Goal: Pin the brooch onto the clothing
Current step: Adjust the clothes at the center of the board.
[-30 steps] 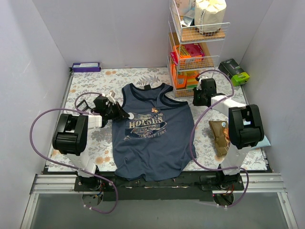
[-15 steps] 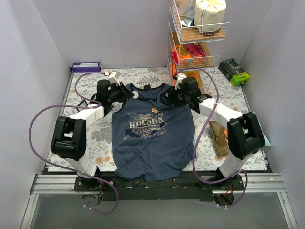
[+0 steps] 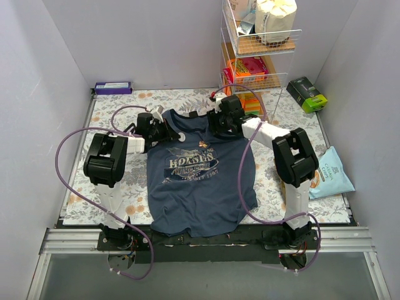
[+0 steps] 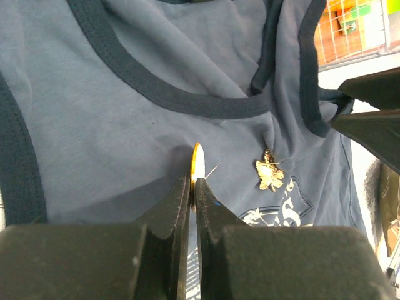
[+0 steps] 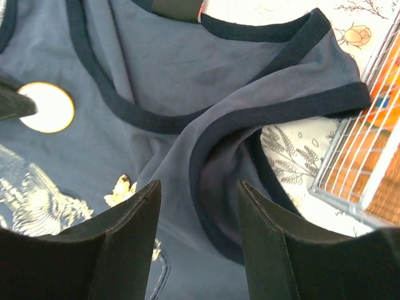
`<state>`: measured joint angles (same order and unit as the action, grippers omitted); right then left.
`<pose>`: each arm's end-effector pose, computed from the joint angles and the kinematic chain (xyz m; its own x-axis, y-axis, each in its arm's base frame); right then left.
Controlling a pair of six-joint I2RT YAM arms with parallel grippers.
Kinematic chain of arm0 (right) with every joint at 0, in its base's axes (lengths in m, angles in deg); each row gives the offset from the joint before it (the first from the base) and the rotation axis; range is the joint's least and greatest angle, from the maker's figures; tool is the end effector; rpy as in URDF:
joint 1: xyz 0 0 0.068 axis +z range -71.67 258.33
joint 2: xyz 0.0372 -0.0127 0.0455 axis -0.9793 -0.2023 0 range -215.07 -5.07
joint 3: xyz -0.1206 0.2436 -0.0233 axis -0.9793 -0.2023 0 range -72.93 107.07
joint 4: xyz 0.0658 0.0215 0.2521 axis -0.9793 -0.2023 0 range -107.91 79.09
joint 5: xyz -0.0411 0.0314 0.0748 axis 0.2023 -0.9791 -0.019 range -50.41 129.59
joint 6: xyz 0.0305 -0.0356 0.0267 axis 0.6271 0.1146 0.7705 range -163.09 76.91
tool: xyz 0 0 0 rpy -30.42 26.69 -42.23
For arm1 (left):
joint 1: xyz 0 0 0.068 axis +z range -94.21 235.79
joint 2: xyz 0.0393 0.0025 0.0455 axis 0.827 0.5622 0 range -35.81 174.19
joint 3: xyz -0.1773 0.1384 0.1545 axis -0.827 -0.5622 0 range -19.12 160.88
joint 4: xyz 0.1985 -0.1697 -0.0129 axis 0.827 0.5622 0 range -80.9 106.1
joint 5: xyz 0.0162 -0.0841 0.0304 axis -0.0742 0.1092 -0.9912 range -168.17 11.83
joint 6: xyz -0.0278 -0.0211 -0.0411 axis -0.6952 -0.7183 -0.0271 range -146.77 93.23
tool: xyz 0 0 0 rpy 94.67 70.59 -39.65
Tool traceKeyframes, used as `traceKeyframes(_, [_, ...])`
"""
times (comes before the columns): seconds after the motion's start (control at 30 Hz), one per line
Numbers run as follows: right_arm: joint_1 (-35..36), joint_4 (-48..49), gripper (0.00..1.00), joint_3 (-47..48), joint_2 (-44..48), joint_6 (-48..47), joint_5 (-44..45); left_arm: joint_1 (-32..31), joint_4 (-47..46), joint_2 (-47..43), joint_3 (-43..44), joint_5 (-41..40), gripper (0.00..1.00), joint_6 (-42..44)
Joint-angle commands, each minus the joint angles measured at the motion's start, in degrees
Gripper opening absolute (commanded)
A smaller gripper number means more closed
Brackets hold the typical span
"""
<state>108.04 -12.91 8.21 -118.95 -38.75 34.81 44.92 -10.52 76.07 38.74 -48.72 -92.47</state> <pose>0.3941 0.2282 0.2104 -0.5354 -0.2188 -0.8158 -0.5144 0.8505 0.1095 0.3871 -0.0923 0.1362 -0.7412 -0.6657 -0.0865 -0.2741 0.4177 -0.8662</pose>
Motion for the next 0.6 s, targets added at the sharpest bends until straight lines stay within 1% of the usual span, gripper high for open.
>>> traceKeyframes(0.0, [0.5, -1.7, 0.59, 6.4, -4.2, -3.4, 2.6, 1.4, -4.7, 1.4, 0.4, 1.2, 0.0, -2.3])
traceKeyframes(0.13, [0.6, -3.2, 0.59, 8.9, -7.6, -3.6, 4.2, 3.2, -7.6, 1.5, -3.5, 0.7, 0.0, -5.1])
traceKeyframes(0.2, [0.6, -3.8, 0.56, 9.6, -9.0, -3.4, 4.5, 4.0, -6.9, 1.3, -4.5, -0.2, 0.0, -5.1])
traceKeyframes(0.27, [0.5, -4.5, 0.52, 10.0, -10.2, -2.8, 7.1, 4.6, -6.4, 1.2, -5.9, -1.0, 0.0, -5.1])
traceKeyframes(0.3, [0.5, -4.9, 0.42, 10.8, -10.6, -2.8, 7.8, 5.0, -6.2, 1.2, -6.4, -1.2, 0.0, -5.2])
traceKeyframes(0.37, [0.5, -6.0, 0.28, 11.8, -11.7, -2.8, 9.6, 5.7, -5.0, 0.5, -8.5, -2.3, 0.0, -5.2])
traceKeyframes(0.4, [0.4, -6.3, 0.16, 12.6, -12.1, -2.8, 10.5, 5.9, -5.2, 0.1, -9.4, -3.0, 0.0, -5.1])
traceKeyframes(0.47, [0.3, -7.7, 0.03, 15.1, -13.2, -2.8, 13.3, 6.0, -3.3, -0.4, -10.1, -4.7, 0.0, -3.7])
traceKeyframes(0.5, [-0.2, -8.0, 0.01, 15.9, -13.5, -2.7, 14.3, 6.1, -2.1, -0.3, -9.6, -5.8, 0.0, -2.9])
traceKeyframes(0.57, [-0.8, -9.0, 0.01, 18.2, -14.3, -2.3, 16.2, 6.9, -0.3, -0.2, -9.3, -7.0, 0.0, -2.2])
